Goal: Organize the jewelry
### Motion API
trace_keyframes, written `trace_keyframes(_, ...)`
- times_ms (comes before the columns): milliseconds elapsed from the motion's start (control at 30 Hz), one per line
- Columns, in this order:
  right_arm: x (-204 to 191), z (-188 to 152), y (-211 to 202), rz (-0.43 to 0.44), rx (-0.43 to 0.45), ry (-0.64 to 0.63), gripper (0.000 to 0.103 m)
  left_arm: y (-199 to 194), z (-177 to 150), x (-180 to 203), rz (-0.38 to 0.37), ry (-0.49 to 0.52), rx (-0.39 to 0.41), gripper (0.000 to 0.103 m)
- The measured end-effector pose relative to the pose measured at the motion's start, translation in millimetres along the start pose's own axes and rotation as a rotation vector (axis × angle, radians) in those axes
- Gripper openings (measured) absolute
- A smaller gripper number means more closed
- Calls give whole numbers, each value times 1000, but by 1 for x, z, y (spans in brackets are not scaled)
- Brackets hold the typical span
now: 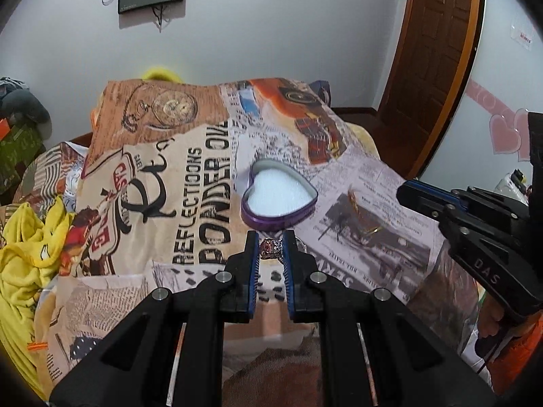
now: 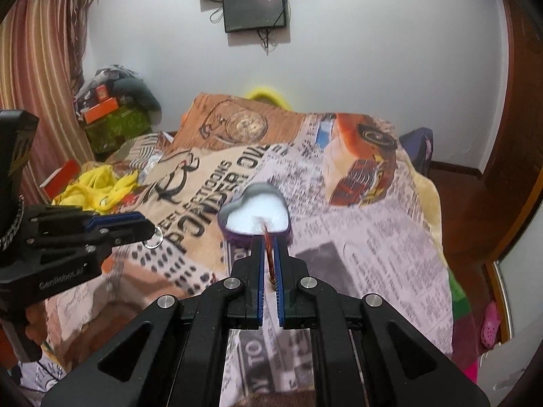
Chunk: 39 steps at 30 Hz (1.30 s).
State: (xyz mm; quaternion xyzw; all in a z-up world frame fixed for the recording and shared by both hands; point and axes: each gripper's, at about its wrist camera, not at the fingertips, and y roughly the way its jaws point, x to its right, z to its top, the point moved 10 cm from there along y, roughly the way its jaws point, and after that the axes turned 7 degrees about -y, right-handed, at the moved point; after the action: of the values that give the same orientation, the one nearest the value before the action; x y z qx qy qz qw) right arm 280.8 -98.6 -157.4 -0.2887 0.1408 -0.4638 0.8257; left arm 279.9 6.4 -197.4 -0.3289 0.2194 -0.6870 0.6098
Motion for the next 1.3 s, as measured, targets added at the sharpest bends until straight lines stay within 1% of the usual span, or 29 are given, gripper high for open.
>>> trace_keyframes(133, 3, 9, 7, -12, 18, -6, 5, 2, 11, 0, -1, -5, 22, 12)
trace_keyframes(267, 6, 12, 15, -17, 19, -11, 5, 7, 15, -3, 3, -11, 27, 12)
trace_keyframes(400, 13, 3, 22, 22, -7, 5, 5, 13, 12, -6, 3, -18, 19, 12)
trace_keyframes(533, 24, -15, 26, 26, -49, -3, 5, 22, 5, -8, 3, -25, 0, 12)
trace_keyframes(600, 28, -24, 31, 39, -83, -2, 10, 27, 2, -9, 7, -26, -9, 12)
trace_keyframes(667, 32, -34, 39, 44, -130, 0, 29, 31, 0, -10, 5, -32, -17, 12)
trace_keyframes(733, 34, -40, 46, 51, -149, 1, 33, 33, -2, -12, 3, -36, -22, 12)
trace_keyframes(833, 26, -46, 58, 78, -177, -32, 33, 36, -4, -13, 4, -36, -30, 12)
trace_keyframes(967, 15, -50, 76, 76, -212, -96, 33, 38, -6, -16, 7, -37, -34, 12)
trace_keyframes(1100, 8, -52, 93, 102, -239, -138, 33, 41, -8, -18, 6, -41, -41, 12)
trace_keyframes(1133, 8, -53, 98, 101, -250, -152, 32, 42, -9, -19, 6, -41, -43, 12)
trace_keyframes(1233, 8, -61, 109, 97, -298, -188, 18, 43, -10, -20, 5, -41, -47, 12)
trace_keyframes(1300, 8, -66, 115, 99, -322, -199, 17, 44, -10, -20, 4, -43, -48, 12)
